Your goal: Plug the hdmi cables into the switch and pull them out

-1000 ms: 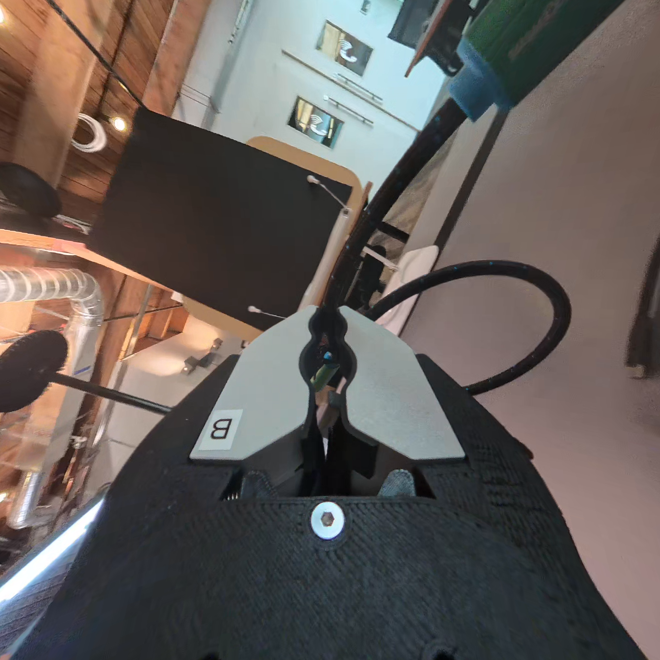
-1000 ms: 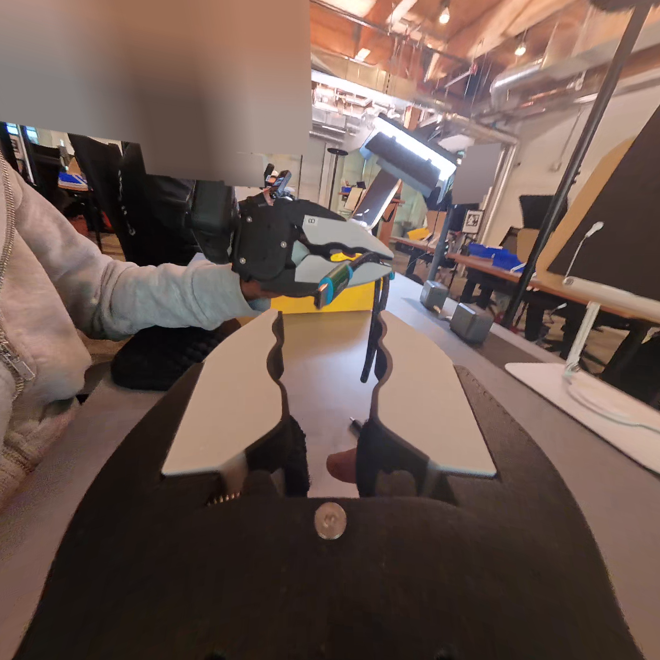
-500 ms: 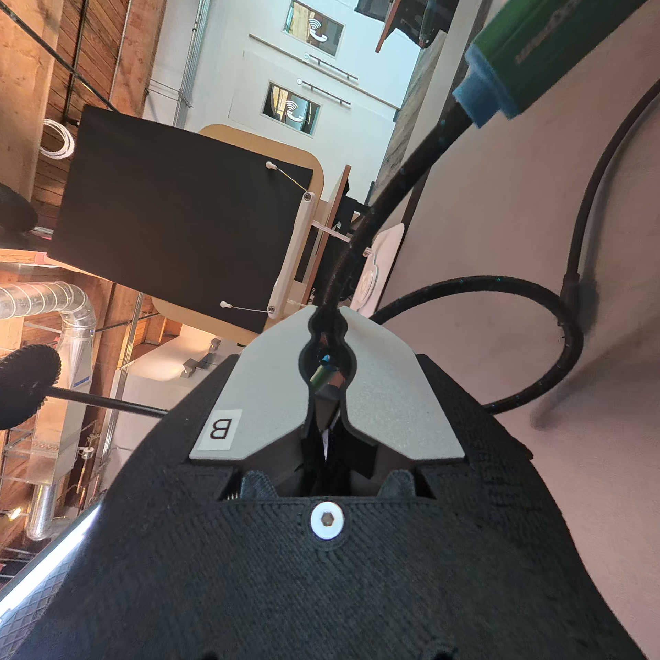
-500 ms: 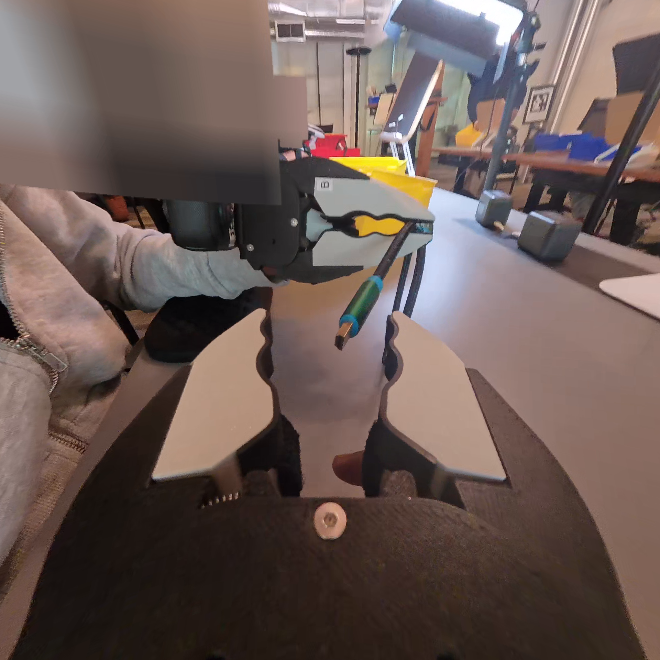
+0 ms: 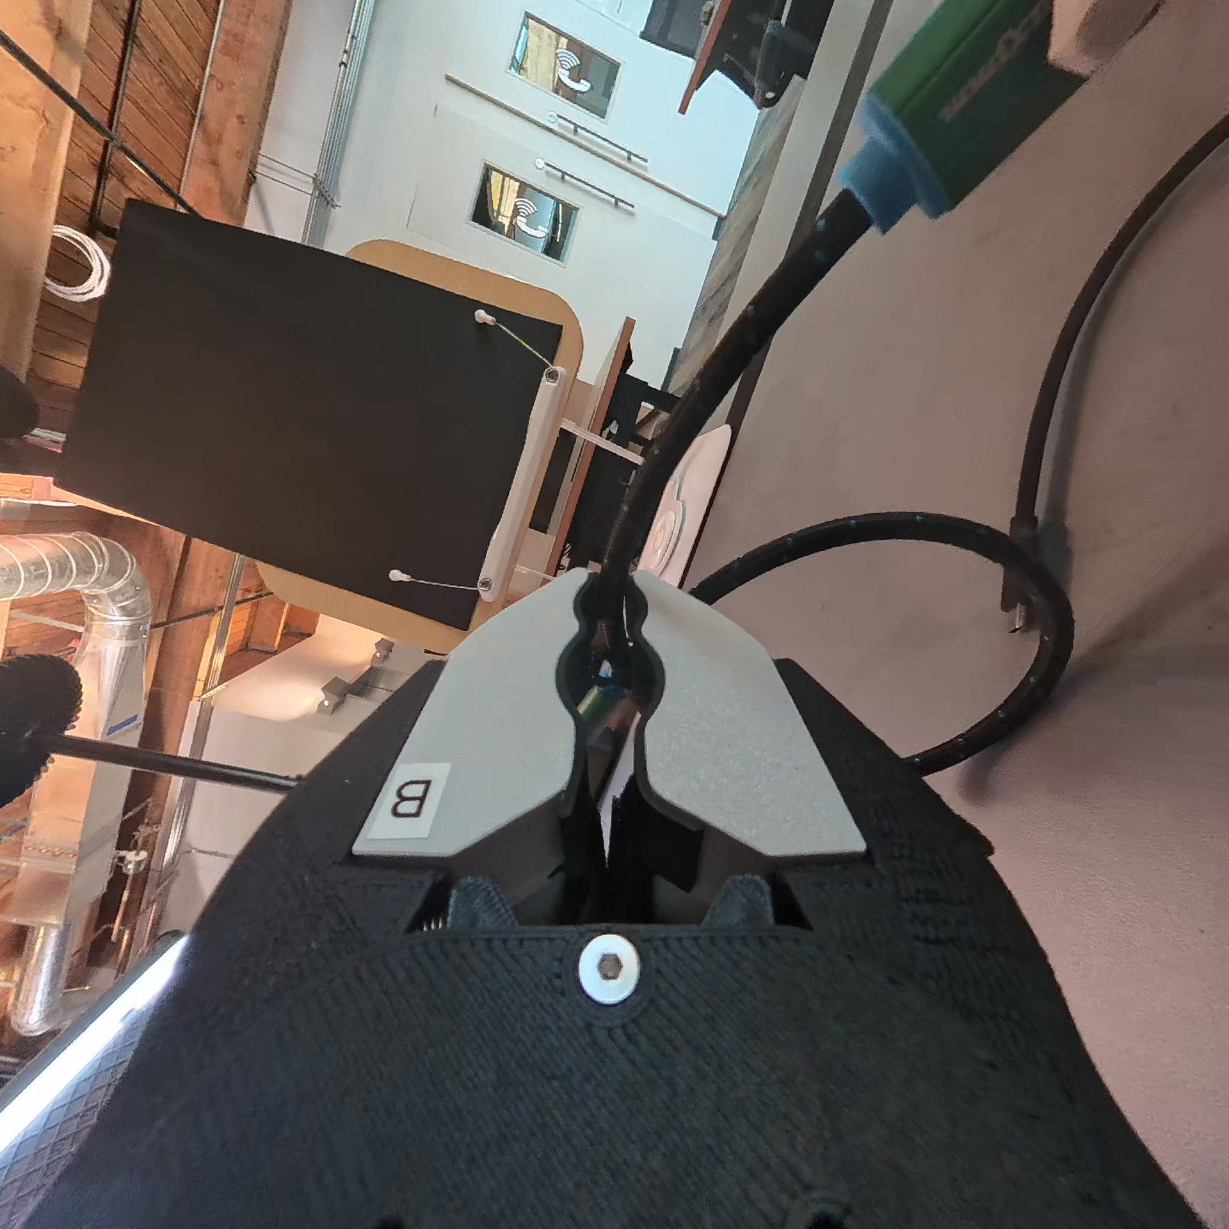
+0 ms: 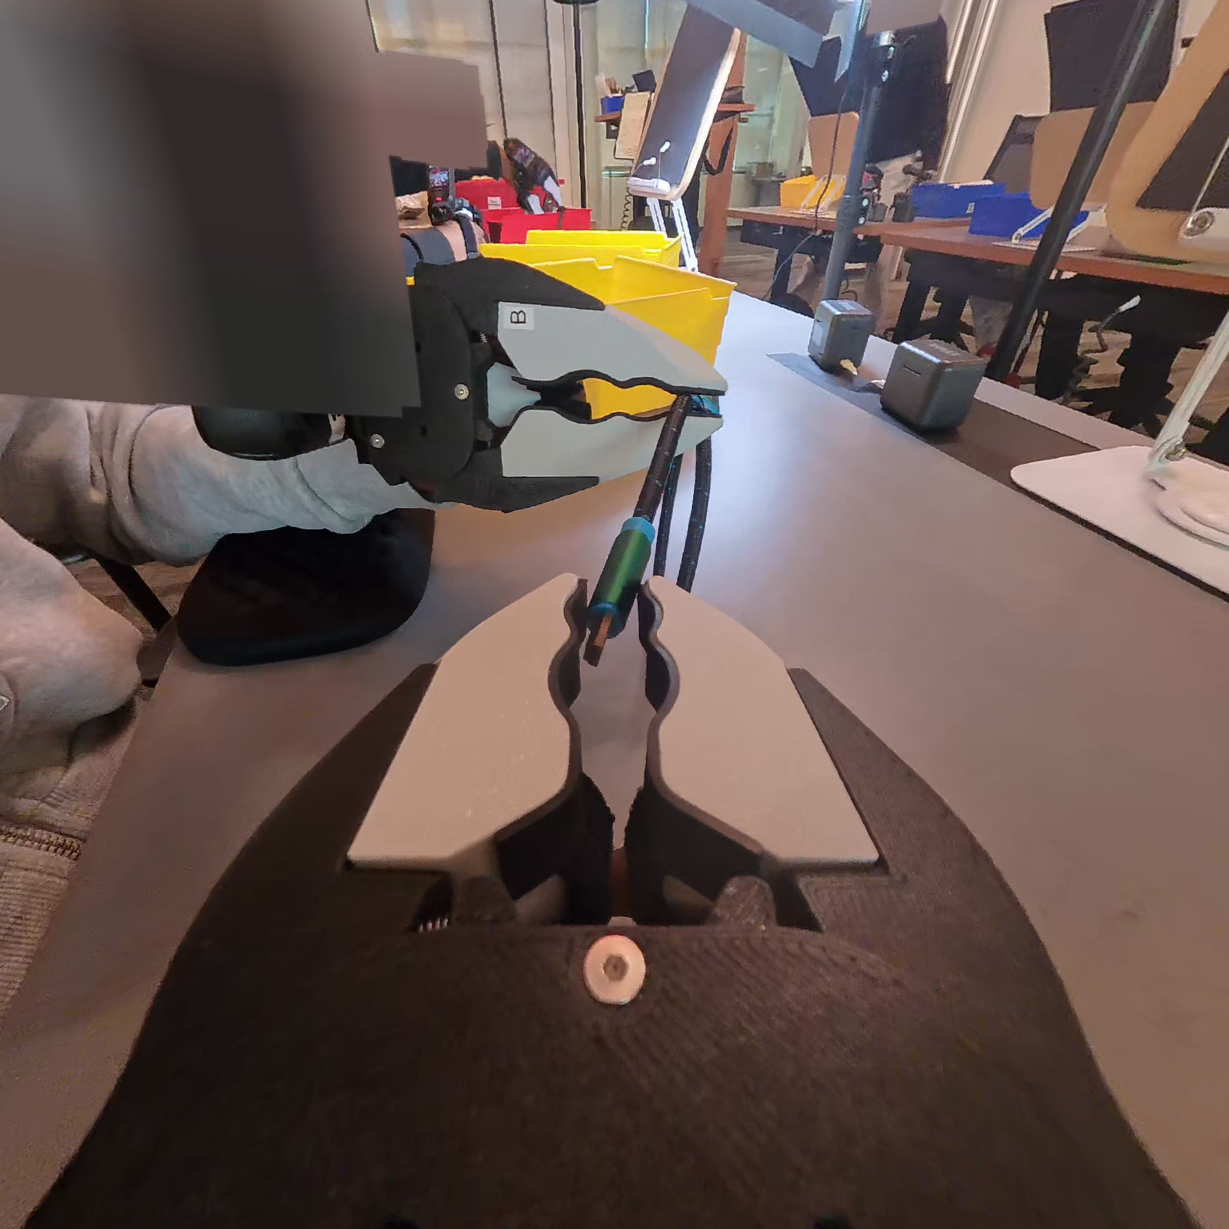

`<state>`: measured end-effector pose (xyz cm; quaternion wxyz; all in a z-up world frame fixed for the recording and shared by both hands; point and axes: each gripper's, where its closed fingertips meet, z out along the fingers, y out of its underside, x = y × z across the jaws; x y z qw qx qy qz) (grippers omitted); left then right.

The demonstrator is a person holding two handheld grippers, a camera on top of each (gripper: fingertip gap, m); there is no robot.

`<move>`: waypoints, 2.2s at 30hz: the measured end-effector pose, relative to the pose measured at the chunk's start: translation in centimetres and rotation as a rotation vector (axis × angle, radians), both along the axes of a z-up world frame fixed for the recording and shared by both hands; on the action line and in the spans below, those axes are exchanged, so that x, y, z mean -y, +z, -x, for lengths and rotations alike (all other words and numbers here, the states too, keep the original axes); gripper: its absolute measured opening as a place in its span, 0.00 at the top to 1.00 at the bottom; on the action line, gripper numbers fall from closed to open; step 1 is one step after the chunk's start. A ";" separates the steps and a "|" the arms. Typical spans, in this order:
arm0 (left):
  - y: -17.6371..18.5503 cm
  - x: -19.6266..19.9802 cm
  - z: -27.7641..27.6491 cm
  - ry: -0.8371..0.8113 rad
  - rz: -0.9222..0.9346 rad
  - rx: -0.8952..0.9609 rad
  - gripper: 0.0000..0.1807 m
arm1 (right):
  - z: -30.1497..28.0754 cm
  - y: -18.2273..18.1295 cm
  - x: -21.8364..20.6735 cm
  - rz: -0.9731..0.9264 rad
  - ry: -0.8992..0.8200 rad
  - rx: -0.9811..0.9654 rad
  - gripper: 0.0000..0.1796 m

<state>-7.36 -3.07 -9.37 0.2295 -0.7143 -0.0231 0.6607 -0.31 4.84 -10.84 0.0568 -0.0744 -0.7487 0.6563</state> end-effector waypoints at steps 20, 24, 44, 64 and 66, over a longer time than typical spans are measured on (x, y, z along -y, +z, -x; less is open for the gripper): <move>4.5 -5.8 -8.2 -0.665 -0.152 -0.129 0.62 | 0.2 1.4 -1.5 0.210 0.197 0.505 0.94; 4.0 -7.7 -9.6 -0.700 -0.092 -0.076 0.61 | -0.6 1.4 -1.1 0.204 0.239 0.543 0.94; -2.2 -7.5 -8.1 -0.692 -0.228 0.549 0.91 | -2.0 1.8 0.1 0.092 0.195 0.097 0.70; -4.8 -7.7 -8.3 -0.693 -0.206 0.700 0.94 | -2.1 -1.9 0.6 -0.260 0.091 -0.227 0.88; -4.8 -7.7 -8.4 -0.698 -0.205 0.696 0.94 | -2.1 -1.9 0.6 -0.270 0.091 -0.242 0.88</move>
